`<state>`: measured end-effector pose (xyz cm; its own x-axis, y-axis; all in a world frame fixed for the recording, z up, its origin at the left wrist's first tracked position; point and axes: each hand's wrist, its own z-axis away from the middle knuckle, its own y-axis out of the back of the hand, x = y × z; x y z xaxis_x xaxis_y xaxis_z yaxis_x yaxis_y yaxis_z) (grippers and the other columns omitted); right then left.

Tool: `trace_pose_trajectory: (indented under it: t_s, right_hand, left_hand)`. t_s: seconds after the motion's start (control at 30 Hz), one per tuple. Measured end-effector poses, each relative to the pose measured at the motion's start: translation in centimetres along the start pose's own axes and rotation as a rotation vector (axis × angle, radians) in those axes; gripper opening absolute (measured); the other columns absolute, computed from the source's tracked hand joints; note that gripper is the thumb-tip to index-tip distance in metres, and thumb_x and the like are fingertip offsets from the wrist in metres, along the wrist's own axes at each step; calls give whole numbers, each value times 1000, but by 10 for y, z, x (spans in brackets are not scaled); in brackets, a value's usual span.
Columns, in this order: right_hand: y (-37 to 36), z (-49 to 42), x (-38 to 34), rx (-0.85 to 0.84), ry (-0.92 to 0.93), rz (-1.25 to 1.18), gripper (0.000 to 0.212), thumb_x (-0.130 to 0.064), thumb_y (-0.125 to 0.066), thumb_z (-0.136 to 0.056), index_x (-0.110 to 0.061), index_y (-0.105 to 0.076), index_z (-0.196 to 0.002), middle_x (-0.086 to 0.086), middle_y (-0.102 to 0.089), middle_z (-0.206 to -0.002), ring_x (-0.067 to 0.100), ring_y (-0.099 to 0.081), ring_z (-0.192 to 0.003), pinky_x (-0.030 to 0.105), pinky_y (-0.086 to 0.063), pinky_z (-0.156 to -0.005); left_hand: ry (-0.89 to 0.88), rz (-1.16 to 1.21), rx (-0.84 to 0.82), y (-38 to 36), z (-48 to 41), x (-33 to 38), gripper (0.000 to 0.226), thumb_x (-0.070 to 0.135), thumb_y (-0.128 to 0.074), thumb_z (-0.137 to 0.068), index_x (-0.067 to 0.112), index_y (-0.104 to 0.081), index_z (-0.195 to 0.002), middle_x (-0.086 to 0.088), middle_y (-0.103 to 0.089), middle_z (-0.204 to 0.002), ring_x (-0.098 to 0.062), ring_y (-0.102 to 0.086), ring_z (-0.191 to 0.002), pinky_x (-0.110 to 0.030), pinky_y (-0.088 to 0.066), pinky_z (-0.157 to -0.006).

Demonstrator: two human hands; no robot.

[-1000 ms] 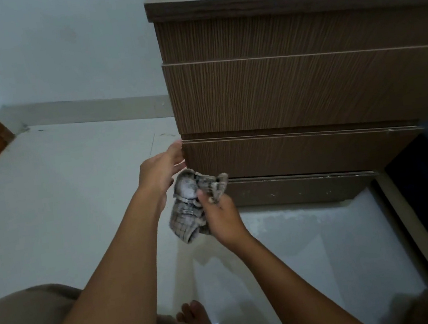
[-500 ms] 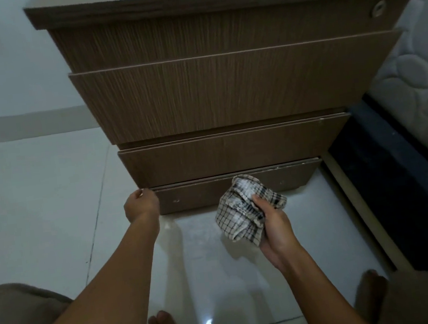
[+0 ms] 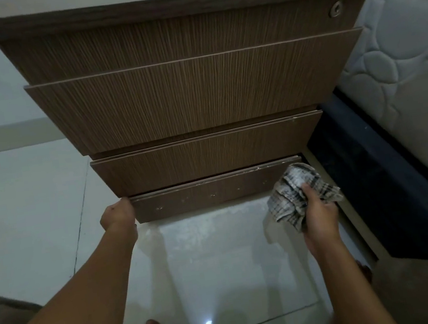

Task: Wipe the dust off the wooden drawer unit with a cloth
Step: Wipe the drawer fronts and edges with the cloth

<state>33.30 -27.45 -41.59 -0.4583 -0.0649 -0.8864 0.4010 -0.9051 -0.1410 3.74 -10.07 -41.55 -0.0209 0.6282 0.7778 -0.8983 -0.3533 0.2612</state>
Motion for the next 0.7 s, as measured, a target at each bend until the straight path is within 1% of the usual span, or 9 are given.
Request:
trace_pose_trajectory:
  t_s: [0.1, 0.2, 0.27, 0.33, 0.4, 0.47, 0.57, 0.63, 0.7]
  right_hand:
    - [8, -7, -11, 139, 122, 101, 47, -29, -64, -91, -7, -55, -132, 5, -63, -122, 22, -62, -109, 40, -48, -101]
    - [15, -14, -22, 116, 266, 231, 37, -24, -57, -97, -1, -58, -126, 4, -63, -113, 17, -59, -103, 30, -46, -92]
    - [18, -21, -27, 88, 354, 391, 30, -20, -53, -99, 3, -62, -116, 11, -66, -104, 18, -59, -94, 33, -49, -86]
    - [18, -29, -31, 71, 436, 572, 26, -8, -49, -97, 4, -61, -115, 18, -66, -106, 20, -57, -91, 32, -48, -81]
    - [15, -36, -34, 42, 496, 743, 31, -1, -45, -93, 2, -58, -121, 20, -65, -113, 26, -60, -94, 29, -44, -77]
    - [12, -44, -35, -22, 539, 896, 40, -1, -46, -92, -5, -53, -131, 18, -63, -121, 34, -61, -105, 33, -46, -85]
    - [10, -53, -31, -186, 575, 1102, 50, -6, -49, -90, -17, -47, -139, 11, -61, -128, 32, -58, -114, 37, -45, -96]
    - [9, -56, -21, -299, 641, 1106, 59, 0, -51, -86, -19, -44, -141, 2, -53, -136, 22, -51, -125, 37, -39, -109]
    - [9, -60, -11, -287, 699, 1106, 64, 5, -53, -83, -18, -43, -142, 6, -46, -145, 24, -44, -134, 41, -35, -113]
  left_hand:
    - [31, 59, -2, 1, 0, -5, 22, 25, -52, -92, 10, -53, -108, -9, -57, -107, -26, -51, -93, -37, -44, -80]
    - [15, 49, 12, 6, -1, -14, 27, 24, -55, -91, 8, -59, -112, -11, -61, -110, -27, -54, -94, -37, -47, -81]
    - [13, 46, 15, 10, -1, -19, 29, 24, -56, -91, 8, -61, -114, -13, -63, -116, -28, -58, -99, -38, -49, -82]
    - [22, 54, 13, 15, 0, -24, 28, 24, -58, -90, 10, -60, -114, -13, -63, -118, -28, -60, -106, -41, -51, -88]
    - [24, 62, 6, 19, 1, -28, 25, 22, -60, -90, 11, -60, -113, -13, -63, -119, -28, -60, -110, -43, -52, -91]
    - [20, 66, -7, 23, 2, -32, 21, 21, -60, -90, 13, -60, -109, -12, -64, -119, -27, -60, -112, -43, -52, -91]
    - [8, 76, -30, 27, 4, -35, 14, 20, -60, -91, 14, -60, -104, -10, -64, -113, -26, -60, -111, -44, -52, -92]
    - [-8, 79, -40, 28, 5, -37, 12, 20, -61, -91, 14, -60, -102, -9, -64, -109, -25, -61, -110, -44, -52, -94]
    - [-31, 81, -57, 30, 7, -38, 11, 21, -60, -93, 14, -60, -101, -8, -63, -108, -23, -61, -109, -45, -51, -95]
